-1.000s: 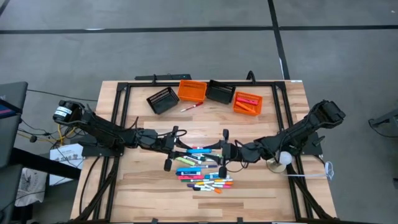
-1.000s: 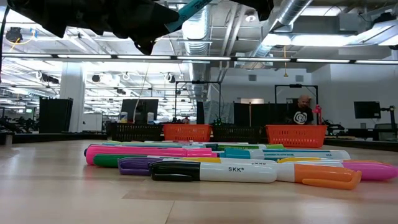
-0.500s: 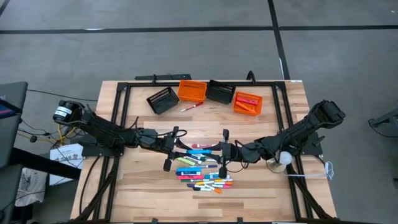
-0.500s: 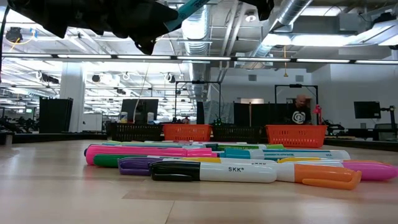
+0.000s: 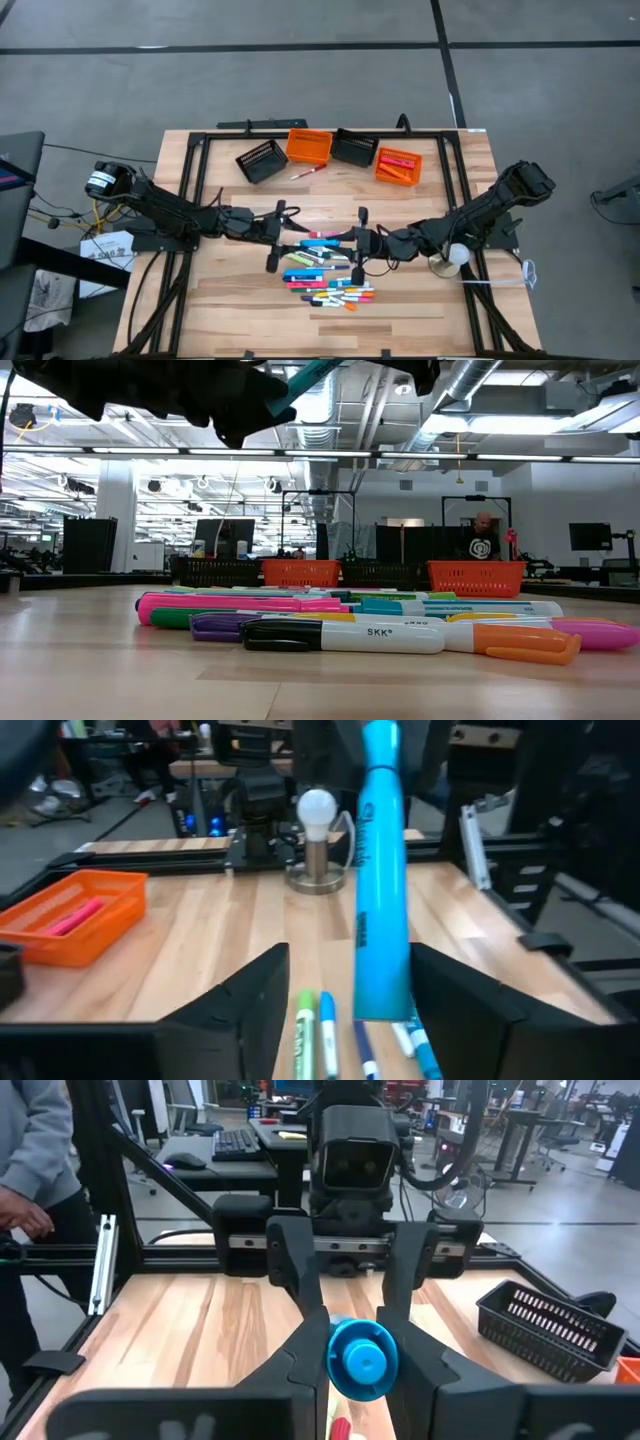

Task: Pick & Place Markers
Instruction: Put the large light blue highlighter into the right orange bin

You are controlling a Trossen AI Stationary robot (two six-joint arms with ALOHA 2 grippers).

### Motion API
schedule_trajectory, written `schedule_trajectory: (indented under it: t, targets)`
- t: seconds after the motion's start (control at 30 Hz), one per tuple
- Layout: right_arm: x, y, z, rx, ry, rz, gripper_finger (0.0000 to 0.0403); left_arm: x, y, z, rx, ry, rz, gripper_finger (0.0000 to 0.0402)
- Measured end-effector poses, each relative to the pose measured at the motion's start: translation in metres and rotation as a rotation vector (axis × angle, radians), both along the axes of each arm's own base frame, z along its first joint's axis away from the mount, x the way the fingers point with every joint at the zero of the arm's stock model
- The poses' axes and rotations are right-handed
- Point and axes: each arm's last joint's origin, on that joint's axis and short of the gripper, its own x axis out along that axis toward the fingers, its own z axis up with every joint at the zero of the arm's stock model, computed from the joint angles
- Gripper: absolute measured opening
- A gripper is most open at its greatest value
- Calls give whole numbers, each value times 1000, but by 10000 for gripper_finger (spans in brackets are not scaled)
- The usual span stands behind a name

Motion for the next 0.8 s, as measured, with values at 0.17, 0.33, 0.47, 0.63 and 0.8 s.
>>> schedule_trajectory:
  t: [0.17, 0.33, 0.47, 0.63, 0.8]
  targets:
    - [0, 0, -2, -8, 22, -2, 56, 0, 1, -2, 41, 14, 29, 221]
    - [-1, -1, -3, -14, 33, -9, 56, -2, 2, 0, 42, 14, 34, 222]
    - [-1, -6, -8, -5, 86, -25, 56, -10, 4, 9, 46, 25, 40, 220]
    - [-5, -19, -6, 24, 147, -76, 56, -28, 9, 26, 46, 37, 40, 219]
    - [-16, -47, 2, 67, 228, -174, 56, -42, 13, 39, 19, 25, 43, 218]
